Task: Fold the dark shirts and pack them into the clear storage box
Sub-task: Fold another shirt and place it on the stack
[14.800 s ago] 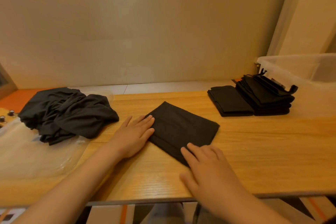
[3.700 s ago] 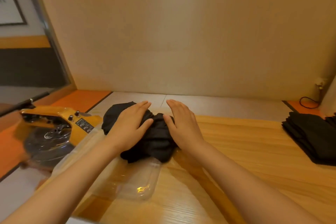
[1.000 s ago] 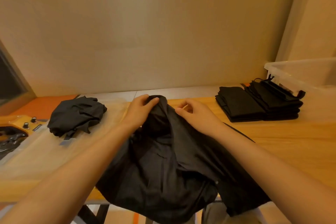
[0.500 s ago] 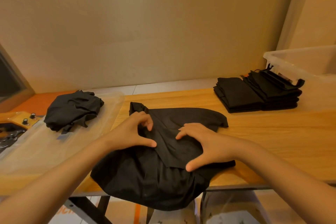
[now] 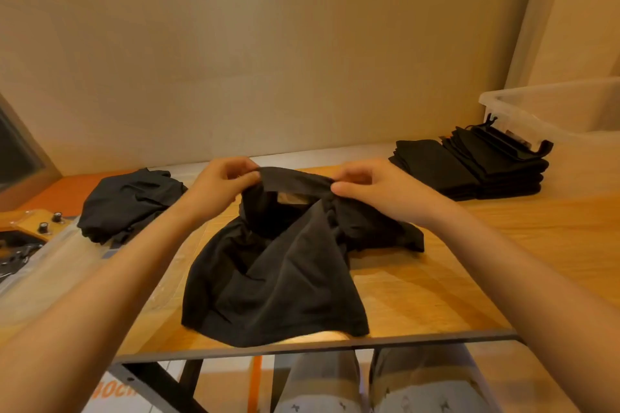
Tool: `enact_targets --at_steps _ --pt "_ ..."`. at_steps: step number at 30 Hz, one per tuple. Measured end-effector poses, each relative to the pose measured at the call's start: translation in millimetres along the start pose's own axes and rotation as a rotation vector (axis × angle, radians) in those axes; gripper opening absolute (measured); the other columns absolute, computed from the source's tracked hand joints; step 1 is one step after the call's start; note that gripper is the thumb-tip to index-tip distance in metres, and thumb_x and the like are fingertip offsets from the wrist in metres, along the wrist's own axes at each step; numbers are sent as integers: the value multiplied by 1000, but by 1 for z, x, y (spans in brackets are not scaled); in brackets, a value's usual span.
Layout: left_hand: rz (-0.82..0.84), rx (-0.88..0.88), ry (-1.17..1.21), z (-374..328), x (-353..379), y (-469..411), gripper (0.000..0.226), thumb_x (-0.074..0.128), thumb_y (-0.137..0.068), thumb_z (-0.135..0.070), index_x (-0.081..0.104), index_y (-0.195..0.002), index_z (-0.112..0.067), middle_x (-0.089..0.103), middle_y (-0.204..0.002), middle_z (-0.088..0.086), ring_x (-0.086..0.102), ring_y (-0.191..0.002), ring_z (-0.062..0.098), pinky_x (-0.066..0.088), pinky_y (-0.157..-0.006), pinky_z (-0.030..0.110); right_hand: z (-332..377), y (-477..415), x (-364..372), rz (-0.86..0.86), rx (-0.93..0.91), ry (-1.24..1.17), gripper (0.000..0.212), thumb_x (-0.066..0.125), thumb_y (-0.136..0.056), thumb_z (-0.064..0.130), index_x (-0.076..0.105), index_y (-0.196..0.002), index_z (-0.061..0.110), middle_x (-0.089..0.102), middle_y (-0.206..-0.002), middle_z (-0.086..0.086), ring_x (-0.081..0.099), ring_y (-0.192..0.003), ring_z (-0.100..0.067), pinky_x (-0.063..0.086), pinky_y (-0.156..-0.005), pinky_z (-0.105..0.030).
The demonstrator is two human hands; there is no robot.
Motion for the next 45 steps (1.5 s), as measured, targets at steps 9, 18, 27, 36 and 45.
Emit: enact_targets --at_steps 9,18,27,36,45 --pt "162 116 -145 -9 45 32 37 68 -88 -27 59 -123 -32 54 -125 -21 49 -115 -5 36 -97 15 -61 13 4 57 180 141 23 65 -88 36 63 -111 33 62 -109 18 55 -104 4 45 -93 -23" --pt "330 223 -153 -29 100 44 47 75 -70 -55 61 -111 -35 61 -107 -17 55 -102 -1 48 -92 27 -46 25 30 -28 15 169 9 66 -88 31 69 -86 23 64 -88 12 56 -86 0 46 -81 -25" --pt "-46 154 332 -74 42 18 7 67 -87 -13 67 -82 -9 64 -78 11 62 -74 17 49 -67 28 15 -6 4 -176 -85 -169 33 62 -91 36 63 -104 6 66 -88 -3 64 -75 -10 51 -65 -26" --pt "-328 91 478 -62 -58 9 15 55 -97 -17 69 -94 -17 72 -85 -5 68 -85 7 55 -76 21 -35 -18 12 -169 80 357 20 60 -92 22 66 -110 26 68 -102 6 62 -93 -15 53 -79 -41" --pt "-452 -38 390 -14 -102 20 6 61 -93 -16 65 -91 -19 68 -91 4 66 -91 18 55 -77 27 8 -21 -27 -347 -40 203 27 50 -97 9 67 -117 17 67 -106 4 59 -97 -12 47 -77 -28"
Point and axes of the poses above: each hand's wrist, its own y-axis away from the middle knuckle, its own x-axis out of the palm, z = x × y, the point moved 5 cm from there along -y, towards the middle knuckle
